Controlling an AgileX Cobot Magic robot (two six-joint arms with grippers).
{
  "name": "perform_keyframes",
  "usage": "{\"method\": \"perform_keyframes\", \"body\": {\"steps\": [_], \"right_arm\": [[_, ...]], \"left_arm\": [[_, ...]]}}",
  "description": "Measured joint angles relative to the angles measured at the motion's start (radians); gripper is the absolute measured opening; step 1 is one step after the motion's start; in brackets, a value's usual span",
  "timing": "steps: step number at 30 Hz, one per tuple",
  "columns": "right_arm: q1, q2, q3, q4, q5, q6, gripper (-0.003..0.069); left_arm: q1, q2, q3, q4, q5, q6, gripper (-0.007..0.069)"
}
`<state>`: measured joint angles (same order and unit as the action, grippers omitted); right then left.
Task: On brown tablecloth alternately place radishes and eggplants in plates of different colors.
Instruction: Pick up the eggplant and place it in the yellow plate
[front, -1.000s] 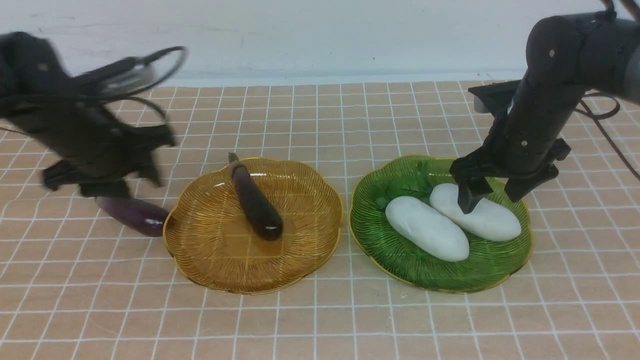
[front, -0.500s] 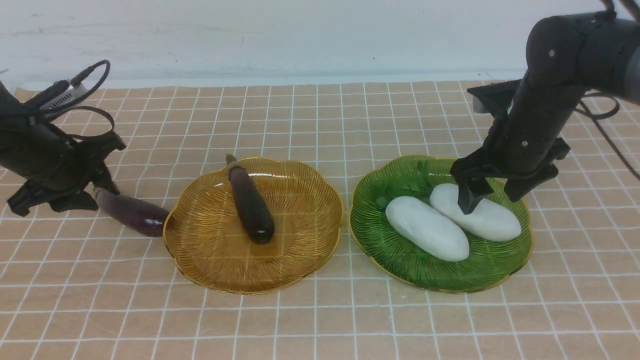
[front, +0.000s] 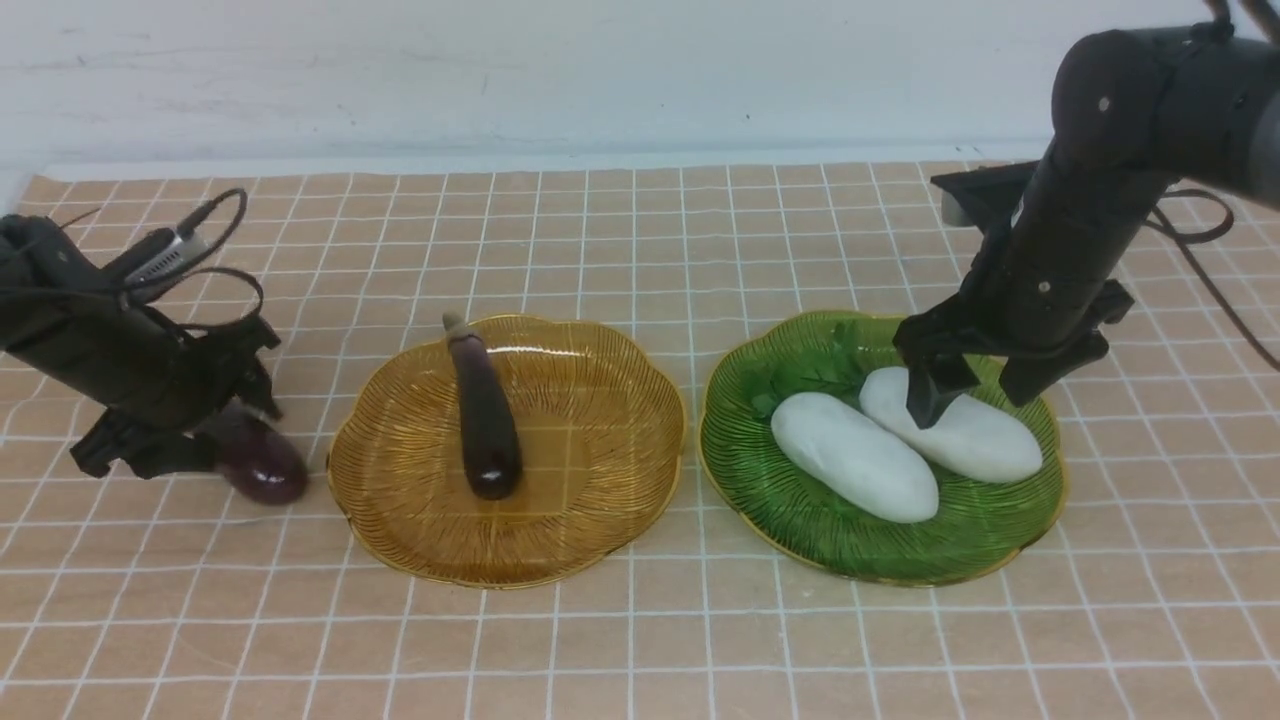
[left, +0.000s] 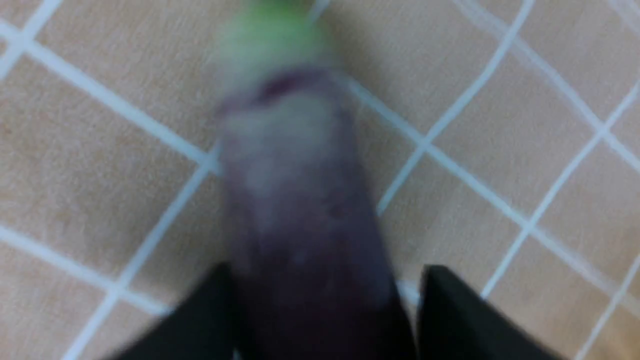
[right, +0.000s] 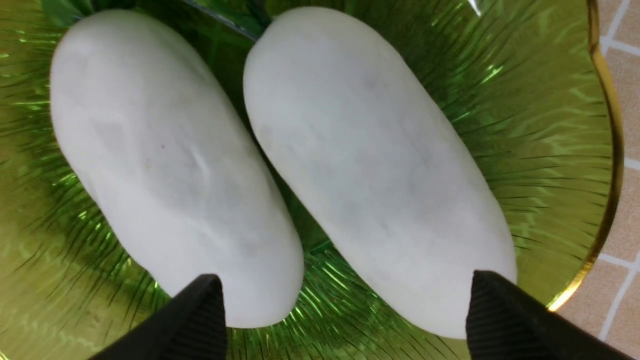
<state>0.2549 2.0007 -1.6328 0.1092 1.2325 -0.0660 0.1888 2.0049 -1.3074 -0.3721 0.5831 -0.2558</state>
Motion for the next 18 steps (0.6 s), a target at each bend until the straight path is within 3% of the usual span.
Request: {"method": "perform_keyframes", "body": {"steps": [2, 5, 9, 12, 14, 18], "right_arm": [[0.000, 0.000, 0.000, 0.001, 0.000, 0.000, 0.0588], [0.000, 0.000, 0.000, 0.002, 0.000, 0.000, 0.0588], [0.000, 0.000, 0.000, 0.004, -0.010, 0.000, 0.0588], [0.000, 0.000, 0.000, 0.006, -0.014, 0.000, 0.0587], [0.000, 0.000, -0.003, 0.006, -0.008, -0.003, 0.0581], [0.000, -0.007, -0.038, 0.007, -0.004, -0.015, 0.0511]], "left_arm": [[0.001, -0.004, -0.006, 0.000, 0.034, 0.028, 0.0321], [0.000, -0.054, -0.058, -0.009, 0.129, 0.089, 0.0261], [-0.122, -0.168, -0.145, -0.062, 0.284, 0.232, 0.0260], [-0.242, -0.144, -0.148, -0.030, 0.305, 0.256, 0.0274], [-0.316, -0.104, -0.148, 0.015, 0.293, 0.265, 0.0309], [-0.353, -0.073, -0.146, 0.044, 0.260, 0.256, 0.0419]]}}
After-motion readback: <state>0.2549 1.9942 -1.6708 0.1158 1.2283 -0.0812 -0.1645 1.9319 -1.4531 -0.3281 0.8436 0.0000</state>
